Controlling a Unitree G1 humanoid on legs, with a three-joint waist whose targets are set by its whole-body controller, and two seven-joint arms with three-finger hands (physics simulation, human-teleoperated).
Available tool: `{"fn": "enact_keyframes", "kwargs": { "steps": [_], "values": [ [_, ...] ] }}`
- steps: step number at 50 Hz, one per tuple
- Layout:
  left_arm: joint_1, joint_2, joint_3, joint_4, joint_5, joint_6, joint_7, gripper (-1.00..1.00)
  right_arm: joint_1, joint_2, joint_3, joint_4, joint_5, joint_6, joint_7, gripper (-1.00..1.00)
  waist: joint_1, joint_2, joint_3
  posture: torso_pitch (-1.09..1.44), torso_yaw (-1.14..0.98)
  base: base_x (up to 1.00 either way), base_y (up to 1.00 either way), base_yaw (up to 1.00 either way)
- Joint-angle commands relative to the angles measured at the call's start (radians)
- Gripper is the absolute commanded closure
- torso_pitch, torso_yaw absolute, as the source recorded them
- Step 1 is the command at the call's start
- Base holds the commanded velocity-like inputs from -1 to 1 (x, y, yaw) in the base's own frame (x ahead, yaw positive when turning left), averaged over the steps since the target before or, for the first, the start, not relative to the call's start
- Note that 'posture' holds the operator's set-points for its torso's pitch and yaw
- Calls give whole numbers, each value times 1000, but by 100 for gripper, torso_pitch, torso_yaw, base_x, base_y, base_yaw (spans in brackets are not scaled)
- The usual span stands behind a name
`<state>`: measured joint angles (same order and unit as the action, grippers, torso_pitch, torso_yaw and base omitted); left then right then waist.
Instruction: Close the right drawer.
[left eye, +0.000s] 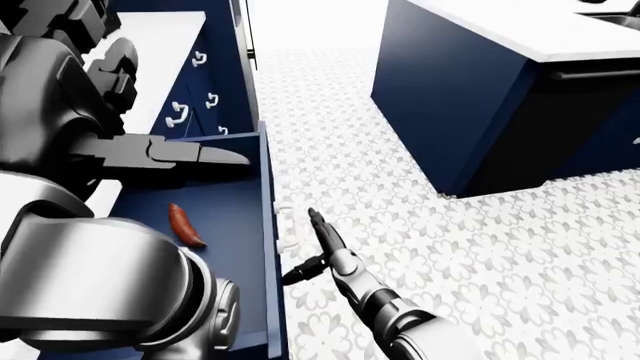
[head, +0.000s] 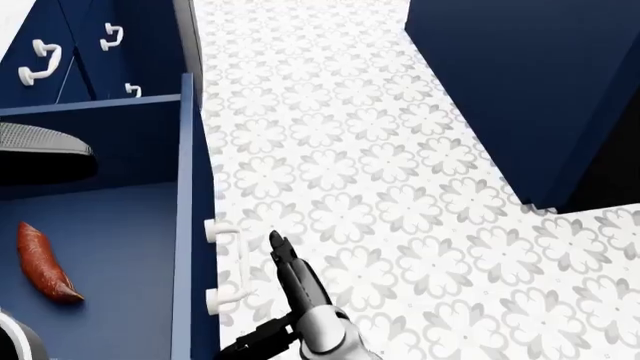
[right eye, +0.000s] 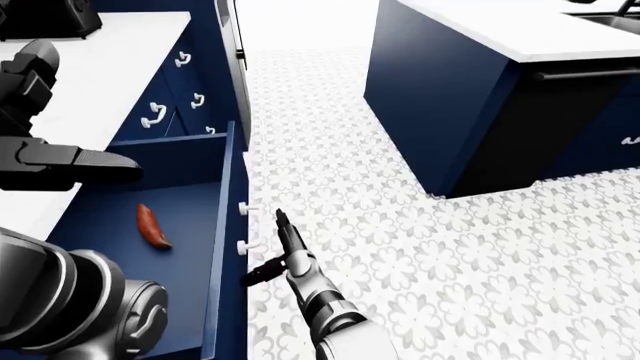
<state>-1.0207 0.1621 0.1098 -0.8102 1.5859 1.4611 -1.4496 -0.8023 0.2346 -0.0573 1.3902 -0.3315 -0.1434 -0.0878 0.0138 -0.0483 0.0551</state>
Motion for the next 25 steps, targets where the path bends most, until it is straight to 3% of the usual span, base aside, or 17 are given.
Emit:
{"fn": "enact_keyframes", "kwargs": {
  "steps": [1,17,25],
  "values": [
    [-28,10,-1,-4,3,-12,-5,-100,-31,32,9,-35,2,-42,34,-100,6,10,-29,0,0,0,0,0],
    [-19,15,1,-9,-7,-7,0,-100,-14,67,19,-30,-22,-50,26,-100,6,13,-28,0,0,0,0,0],
    [-6,33,4,-17,-33,6,14,-100,-11,117,34,-31,-51,-36,19,-100,3,16,-31,0,0,0,0,0]
  ]
}}
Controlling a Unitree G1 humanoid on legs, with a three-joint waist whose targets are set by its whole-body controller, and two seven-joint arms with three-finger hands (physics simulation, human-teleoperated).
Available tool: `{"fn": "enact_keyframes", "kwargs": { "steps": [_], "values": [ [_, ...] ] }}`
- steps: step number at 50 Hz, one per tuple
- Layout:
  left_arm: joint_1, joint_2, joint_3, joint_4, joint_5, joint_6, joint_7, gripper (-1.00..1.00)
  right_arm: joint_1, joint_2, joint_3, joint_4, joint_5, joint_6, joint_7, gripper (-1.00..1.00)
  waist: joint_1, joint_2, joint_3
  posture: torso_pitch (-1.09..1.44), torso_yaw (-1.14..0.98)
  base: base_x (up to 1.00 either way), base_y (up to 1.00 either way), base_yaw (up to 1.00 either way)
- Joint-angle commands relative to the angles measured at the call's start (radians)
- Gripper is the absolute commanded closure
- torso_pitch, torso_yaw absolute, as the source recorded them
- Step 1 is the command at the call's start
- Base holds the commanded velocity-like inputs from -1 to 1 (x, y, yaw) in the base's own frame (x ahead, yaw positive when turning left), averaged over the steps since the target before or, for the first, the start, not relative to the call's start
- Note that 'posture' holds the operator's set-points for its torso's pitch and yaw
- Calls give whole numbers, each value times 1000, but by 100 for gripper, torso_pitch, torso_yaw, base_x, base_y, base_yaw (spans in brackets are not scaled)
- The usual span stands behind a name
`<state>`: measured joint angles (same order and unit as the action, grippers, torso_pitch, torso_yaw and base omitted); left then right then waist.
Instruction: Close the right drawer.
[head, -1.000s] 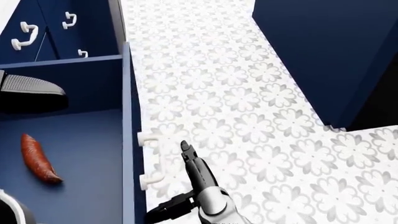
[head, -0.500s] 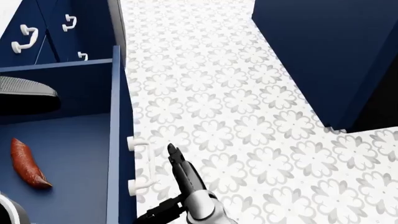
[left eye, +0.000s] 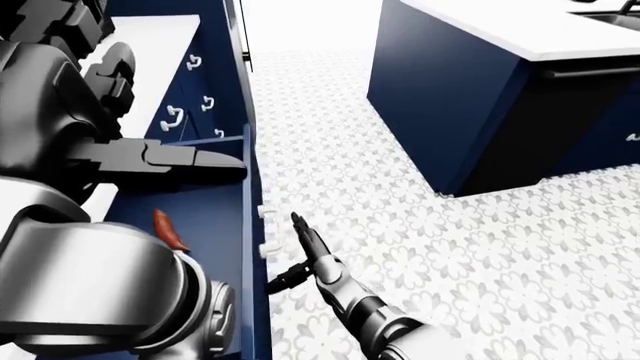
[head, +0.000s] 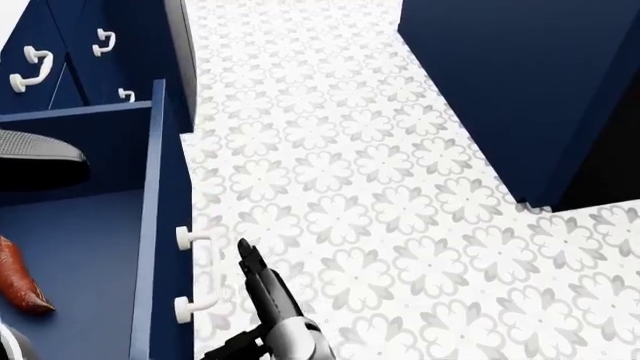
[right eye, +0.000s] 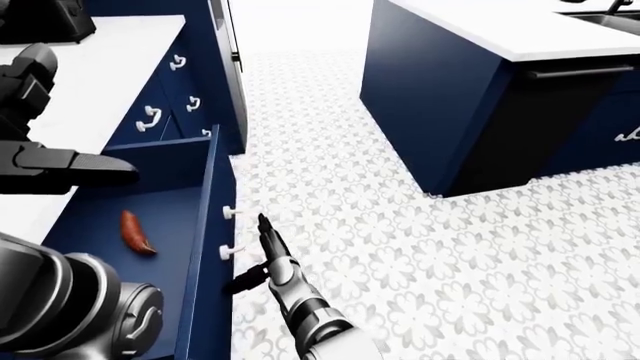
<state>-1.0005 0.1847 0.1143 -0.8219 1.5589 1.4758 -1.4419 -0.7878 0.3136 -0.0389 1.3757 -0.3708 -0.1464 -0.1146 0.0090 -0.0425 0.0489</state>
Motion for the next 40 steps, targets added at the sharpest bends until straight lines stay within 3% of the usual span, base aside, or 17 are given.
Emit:
{"fn": "enact_keyframes", "kwargs": {
  "steps": [1,40],
  "values": [
    [-25,13,-1,-7,-2,-6,1,-100,-20,41,18,-15,-16,-38,45,-100,8,11,-24,0,0,0,0,0],
    [-33,45,28,-4,41,-3,-72,-100,27,139,53,-8,-117,-23,25,-100,4,26,-24,0,0,0,0,0]
  ]
}}
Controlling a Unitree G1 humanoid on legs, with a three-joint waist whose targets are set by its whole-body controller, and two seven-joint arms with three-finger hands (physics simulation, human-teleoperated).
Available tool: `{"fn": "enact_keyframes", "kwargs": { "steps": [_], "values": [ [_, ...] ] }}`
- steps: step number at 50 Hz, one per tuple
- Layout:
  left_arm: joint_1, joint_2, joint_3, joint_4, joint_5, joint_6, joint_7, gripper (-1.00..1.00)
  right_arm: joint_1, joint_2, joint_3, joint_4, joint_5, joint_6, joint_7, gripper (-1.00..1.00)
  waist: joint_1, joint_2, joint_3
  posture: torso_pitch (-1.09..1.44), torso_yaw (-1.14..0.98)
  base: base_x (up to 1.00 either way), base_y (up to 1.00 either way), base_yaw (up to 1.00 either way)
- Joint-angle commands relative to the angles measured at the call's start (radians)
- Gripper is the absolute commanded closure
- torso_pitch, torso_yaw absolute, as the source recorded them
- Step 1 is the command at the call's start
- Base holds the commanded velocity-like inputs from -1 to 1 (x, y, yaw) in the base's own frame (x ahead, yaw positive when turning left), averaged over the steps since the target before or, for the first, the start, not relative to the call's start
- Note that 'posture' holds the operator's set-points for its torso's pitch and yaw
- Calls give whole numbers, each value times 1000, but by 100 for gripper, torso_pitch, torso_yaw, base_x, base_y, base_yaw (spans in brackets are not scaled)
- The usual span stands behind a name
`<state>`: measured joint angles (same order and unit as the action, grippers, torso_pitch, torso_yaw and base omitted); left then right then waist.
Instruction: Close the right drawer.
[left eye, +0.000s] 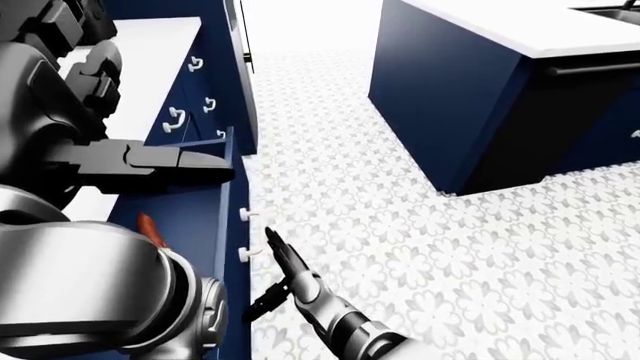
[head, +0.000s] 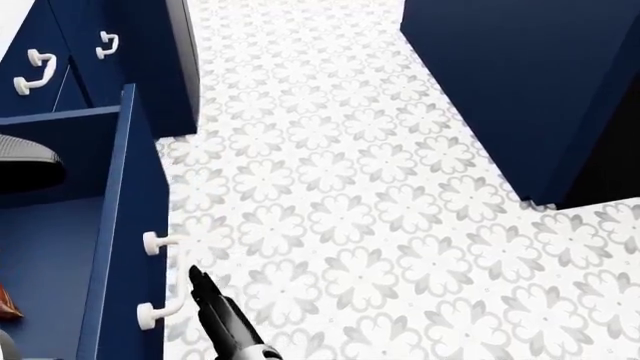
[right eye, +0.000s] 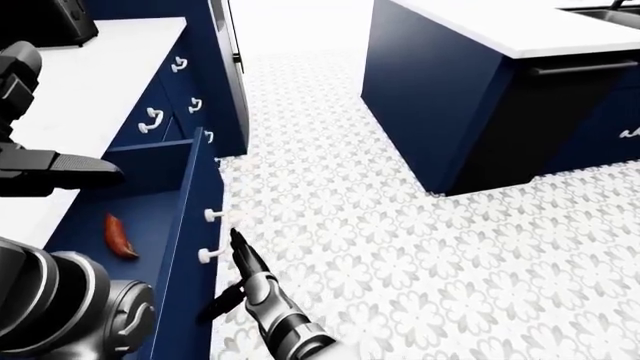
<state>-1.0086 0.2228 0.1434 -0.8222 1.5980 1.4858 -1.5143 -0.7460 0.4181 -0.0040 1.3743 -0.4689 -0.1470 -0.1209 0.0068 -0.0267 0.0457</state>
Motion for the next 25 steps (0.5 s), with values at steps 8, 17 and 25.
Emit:
{"fn": "enact_keyframes", "kwargs": {
  "steps": [8,17,25],
  "values": [
    [-23,8,3,-6,5,-12,-7,-100,-3,51,23,-5,-41,-22,32,-100,7,13,-21,0,0,0,0,0],
    [-23,15,11,-6,9,-12,-19,-100,-1,67,28,-5,-57,-23,32,-100,6,14,-20,0,0,0,0,0],
    [-25,15,10,-5,17,-14,-26,-100,-22,40,9,-7,-43,-21,40,-100,7,14,-19,0,0,0,0,0]
  ]
}}
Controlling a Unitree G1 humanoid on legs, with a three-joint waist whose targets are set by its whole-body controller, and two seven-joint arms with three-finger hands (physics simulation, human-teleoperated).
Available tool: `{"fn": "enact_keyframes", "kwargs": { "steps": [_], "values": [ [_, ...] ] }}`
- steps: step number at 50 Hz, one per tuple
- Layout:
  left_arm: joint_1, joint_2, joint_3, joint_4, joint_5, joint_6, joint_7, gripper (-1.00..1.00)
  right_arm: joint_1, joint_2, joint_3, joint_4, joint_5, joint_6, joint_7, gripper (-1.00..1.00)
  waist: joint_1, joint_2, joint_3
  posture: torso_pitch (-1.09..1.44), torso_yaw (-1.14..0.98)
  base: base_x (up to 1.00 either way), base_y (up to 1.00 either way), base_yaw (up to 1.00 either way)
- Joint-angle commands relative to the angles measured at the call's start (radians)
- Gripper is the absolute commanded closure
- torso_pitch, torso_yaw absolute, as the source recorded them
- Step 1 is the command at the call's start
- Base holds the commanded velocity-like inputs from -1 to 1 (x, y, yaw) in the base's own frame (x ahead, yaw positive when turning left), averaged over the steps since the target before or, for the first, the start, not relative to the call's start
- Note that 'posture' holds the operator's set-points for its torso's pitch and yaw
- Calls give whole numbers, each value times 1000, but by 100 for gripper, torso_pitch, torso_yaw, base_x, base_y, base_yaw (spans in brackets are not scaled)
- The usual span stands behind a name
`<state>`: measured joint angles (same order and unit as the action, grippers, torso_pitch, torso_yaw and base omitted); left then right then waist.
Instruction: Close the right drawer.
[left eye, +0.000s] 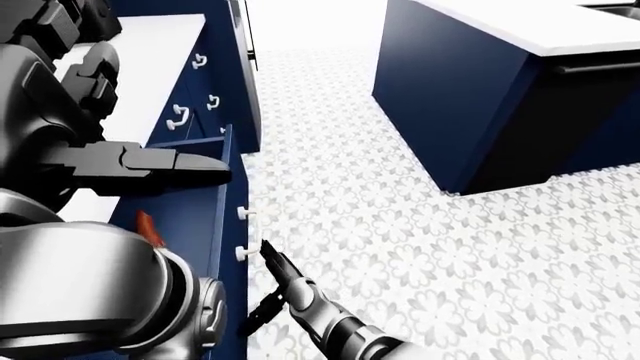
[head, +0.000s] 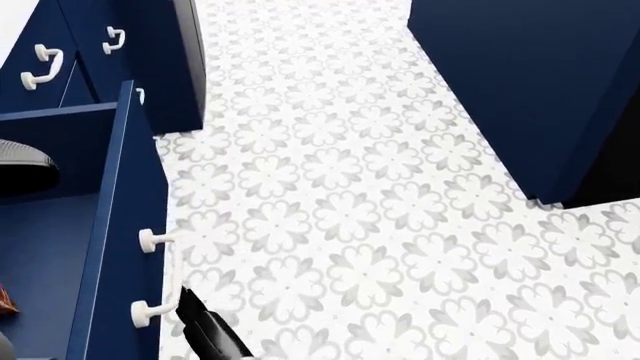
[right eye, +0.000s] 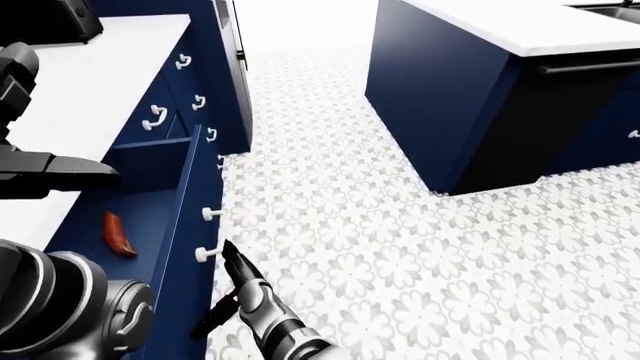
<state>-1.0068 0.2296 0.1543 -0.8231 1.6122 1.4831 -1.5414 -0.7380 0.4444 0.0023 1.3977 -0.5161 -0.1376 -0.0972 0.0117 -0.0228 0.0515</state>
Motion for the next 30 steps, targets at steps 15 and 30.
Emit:
{"fn": "enact_keyframes", "kwargs": {
  "steps": [15,30],
  "values": [
    [-25,-13,-18,-3,-4,-20,31,-100,-105,-126,-62,-40,126,-35,36,-100,2,10,-22,0,0,0,0,0],
    [-8,-35,-23,-13,-20,-31,62,-100,-122,-273,-99,-44,224,-55,36,-100,-6,8,-28,0,0,0,0,0]
  ]
}}
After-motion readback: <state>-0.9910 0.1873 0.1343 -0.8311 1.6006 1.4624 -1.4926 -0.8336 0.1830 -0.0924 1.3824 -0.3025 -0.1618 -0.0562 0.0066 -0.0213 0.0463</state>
